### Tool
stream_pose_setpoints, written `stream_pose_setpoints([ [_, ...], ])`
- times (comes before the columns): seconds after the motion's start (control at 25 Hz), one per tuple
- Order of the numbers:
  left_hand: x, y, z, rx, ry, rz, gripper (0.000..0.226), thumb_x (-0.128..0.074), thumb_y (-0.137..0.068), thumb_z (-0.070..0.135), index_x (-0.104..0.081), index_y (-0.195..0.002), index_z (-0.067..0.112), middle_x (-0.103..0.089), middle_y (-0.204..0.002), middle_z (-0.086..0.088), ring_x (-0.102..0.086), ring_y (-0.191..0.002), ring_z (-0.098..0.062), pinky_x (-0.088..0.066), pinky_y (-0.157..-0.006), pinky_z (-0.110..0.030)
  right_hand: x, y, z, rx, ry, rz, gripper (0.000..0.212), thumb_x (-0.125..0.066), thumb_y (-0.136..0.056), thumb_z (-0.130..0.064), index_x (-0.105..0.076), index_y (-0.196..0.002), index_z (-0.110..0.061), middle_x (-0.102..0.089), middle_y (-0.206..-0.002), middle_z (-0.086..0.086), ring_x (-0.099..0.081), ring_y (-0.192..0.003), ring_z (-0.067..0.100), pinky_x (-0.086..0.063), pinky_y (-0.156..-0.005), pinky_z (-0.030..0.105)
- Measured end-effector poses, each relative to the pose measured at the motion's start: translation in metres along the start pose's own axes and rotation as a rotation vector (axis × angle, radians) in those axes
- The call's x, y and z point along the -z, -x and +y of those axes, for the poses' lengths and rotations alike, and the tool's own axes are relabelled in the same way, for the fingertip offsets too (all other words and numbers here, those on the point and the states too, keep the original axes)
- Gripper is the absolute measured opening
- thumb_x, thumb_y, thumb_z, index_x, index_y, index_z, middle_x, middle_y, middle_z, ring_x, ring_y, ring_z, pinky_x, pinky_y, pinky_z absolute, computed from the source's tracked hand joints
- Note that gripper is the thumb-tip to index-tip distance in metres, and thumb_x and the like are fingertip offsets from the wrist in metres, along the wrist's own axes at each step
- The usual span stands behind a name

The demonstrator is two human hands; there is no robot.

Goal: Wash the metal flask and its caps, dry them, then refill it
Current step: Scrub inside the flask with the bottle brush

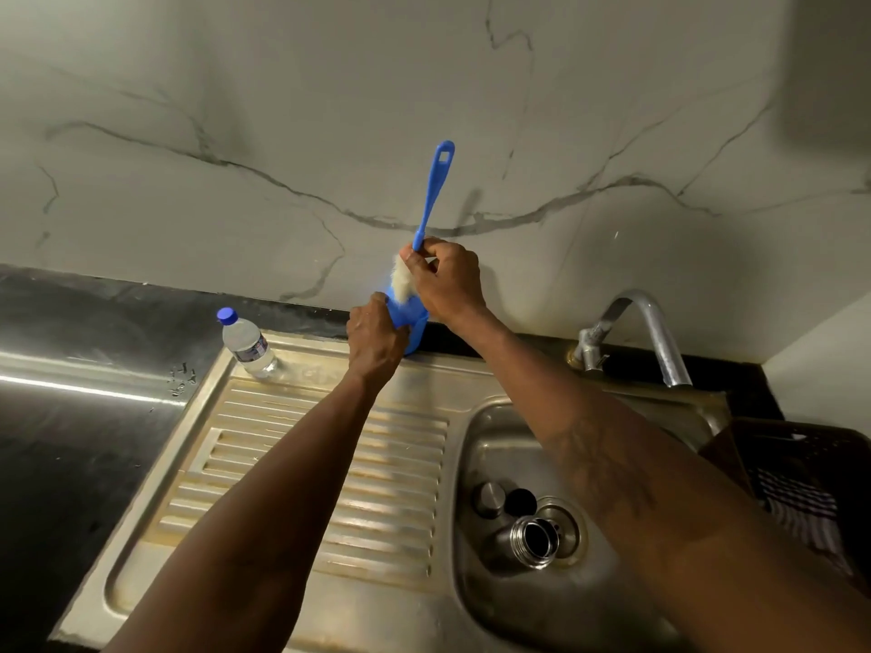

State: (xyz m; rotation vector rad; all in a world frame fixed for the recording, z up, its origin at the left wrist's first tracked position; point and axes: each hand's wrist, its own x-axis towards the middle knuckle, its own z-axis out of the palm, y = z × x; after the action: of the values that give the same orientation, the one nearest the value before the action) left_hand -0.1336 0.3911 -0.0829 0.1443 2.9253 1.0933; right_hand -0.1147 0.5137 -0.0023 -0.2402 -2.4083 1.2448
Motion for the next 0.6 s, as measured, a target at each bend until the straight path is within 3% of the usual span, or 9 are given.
stream_pose_setpoints([
  [0.12,0.003,0.004,0.008,-0.009,-0.039,0.018,0.057,-0.078,-0.088,0.021,-0.052,-0.136,0.005,-0.066,-0.118,-0.021,-0.057,-0.113,-0.040,-0.044,-0.087,-0.042,0.020,0.003,-0.009,0.040,-0.067,0.086,0.027,-0.062,-0.099,-0.038,-0.075,-0.093,-0.015,-0.069,-0.075,-0.011,-0.061,-0.064,0.008,-0.051,-0.066,0.023],
  [0.24,0.007,0.011,0.017,-0.012,-0.050,0.009,0.065,-0.083,-0.084,0.024,-0.050,-0.137,0.007,-0.067,-0.114,-0.017,-0.063,-0.107,-0.037,-0.045,-0.077,-0.038,0.043,0.012,-0.019,0.090,-0.110,0.190,0.026,-0.062,-0.101,-0.034,-0.074,-0.089,-0.014,-0.066,-0.072,-0.014,-0.063,-0.067,0.008,-0.048,-0.061,0.018],
  [0.32,0.011,0.015,0.023,-0.028,-0.019,-0.003,0.074,-0.088,-0.079,0.027,-0.048,-0.138,0.008,-0.067,-0.117,-0.015,-0.065,-0.110,-0.036,-0.050,-0.080,-0.039,0.054,0.020,-0.024,0.115,-0.124,0.243,0.024,-0.062,-0.101,-0.032,-0.073,-0.088,-0.015,-0.065,-0.071,-0.012,-0.062,-0.067,0.007,-0.048,-0.062,0.017],
  [0.44,0.015,0.025,0.035,-0.105,0.036,-0.015,0.098,-0.095,-0.069,0.036,-0.043,-0.147,0.011,-0.064,-0.129,-0.014,-0.063,-0.117,-0.032,-0.054,-0.101,-0.046,0.070,0.036,-0.024,0.110,-0.182,0.271,0.024,-0.064,-0.101,-0.032,-0.074,-0.089,-0.012,-0.065,-0.070,-0.011,-0.066,-0.068,0.011,-0.059,-0.064,0.034],
  [0.6,0.017,0.059,0.053,-0.258,0.197,-0.074,0.096,-0.096,-0.070,0.035,-0.044,-0.148,0.014,-0.060,-0.122,-0.003,-0.055,-0.104,-0.017,-0.049,-0.092,-0.033,0.088,0.070,-0.017,0.014,-0.330,0.295,0.024,-0.067,-0.099,-0.028,-0.076,-0.093,-0.006,-0.067,-0.069,-0.006,-0.069,-0.068,0.019,-0.062,-0.064,0.045],
])
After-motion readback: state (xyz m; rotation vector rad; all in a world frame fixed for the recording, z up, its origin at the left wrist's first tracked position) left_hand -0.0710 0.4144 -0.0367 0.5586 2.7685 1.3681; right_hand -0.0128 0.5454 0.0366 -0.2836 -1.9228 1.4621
